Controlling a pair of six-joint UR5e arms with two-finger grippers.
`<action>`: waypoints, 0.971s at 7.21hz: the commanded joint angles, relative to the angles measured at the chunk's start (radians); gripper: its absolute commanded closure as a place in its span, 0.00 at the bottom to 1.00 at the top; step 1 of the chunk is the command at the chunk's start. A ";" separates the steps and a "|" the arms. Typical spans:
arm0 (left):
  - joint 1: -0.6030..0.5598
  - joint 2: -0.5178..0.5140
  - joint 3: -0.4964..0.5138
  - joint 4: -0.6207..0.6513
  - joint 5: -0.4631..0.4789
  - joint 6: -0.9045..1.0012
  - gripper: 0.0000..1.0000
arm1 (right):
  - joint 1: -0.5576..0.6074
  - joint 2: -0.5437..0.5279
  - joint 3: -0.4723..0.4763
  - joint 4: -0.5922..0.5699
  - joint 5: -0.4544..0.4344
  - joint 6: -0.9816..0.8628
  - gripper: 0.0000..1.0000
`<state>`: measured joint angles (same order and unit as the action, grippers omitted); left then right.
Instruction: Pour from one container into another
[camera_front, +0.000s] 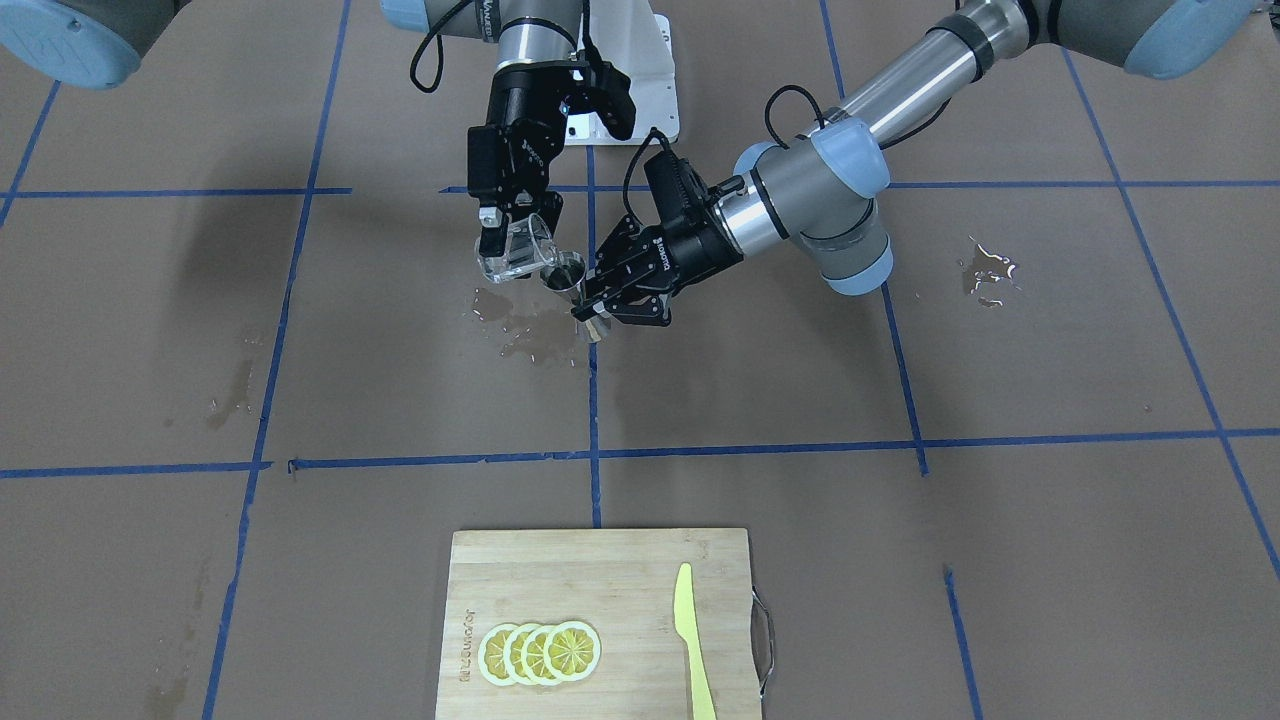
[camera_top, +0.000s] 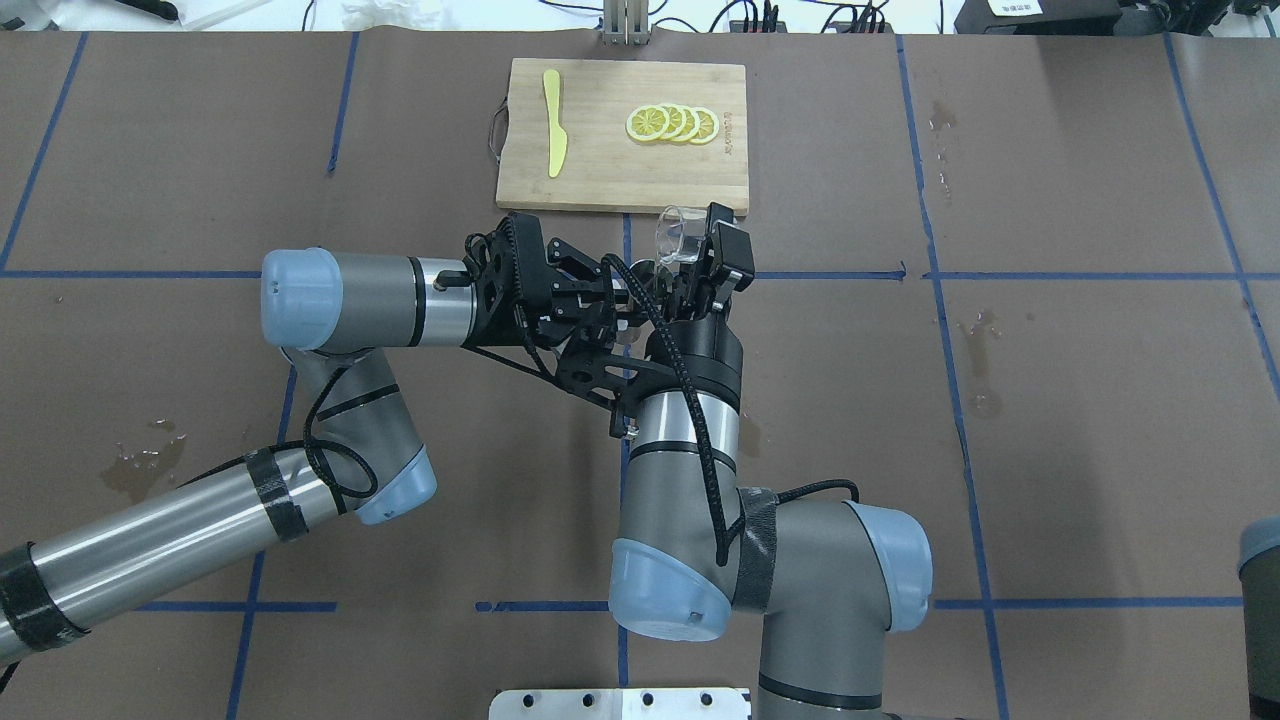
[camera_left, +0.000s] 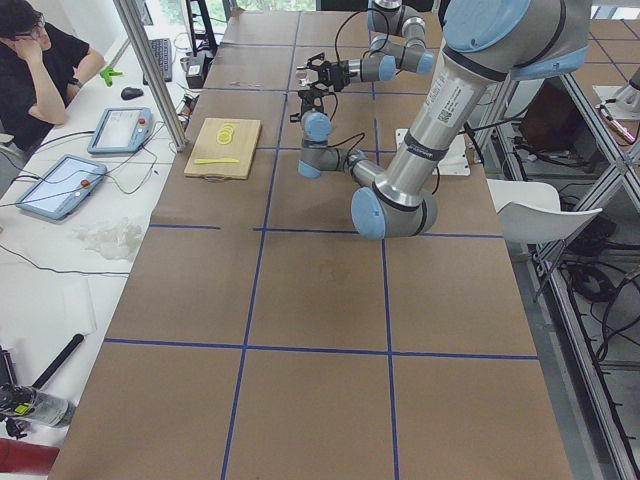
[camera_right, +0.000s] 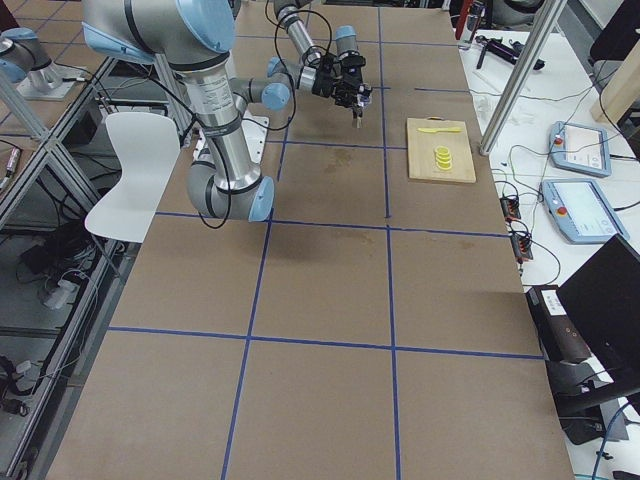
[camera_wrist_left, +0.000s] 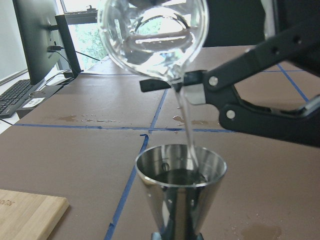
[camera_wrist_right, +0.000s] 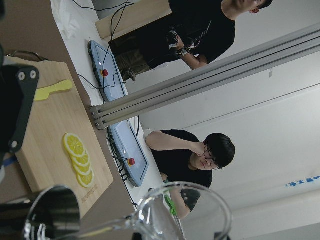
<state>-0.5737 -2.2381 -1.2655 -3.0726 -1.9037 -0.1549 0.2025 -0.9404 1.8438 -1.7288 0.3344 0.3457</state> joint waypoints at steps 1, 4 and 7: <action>0.000 0.000 0.000 0.000 0.000 0.000 1.00 | 0.000 0.000 0.000 0.000 0.000 -0.023 1.00; 0.000 0.000 -0.002 0.000 0.000 0.000 1.00 | 0.000 0.000 0.000 0.000 -0.002 -0.037 1.00; 0.000 0.000 -0.002 0.000 0.000 0.002 1.00 | 0.000 0.000 0.000 0.000 -0.002 -0.040 1.00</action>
<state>-0.5737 -2.2381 -1.2670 -3.0725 -1.9037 -0.1536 0.2025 -0.9403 1.8439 -1.7288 0.3333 0.3069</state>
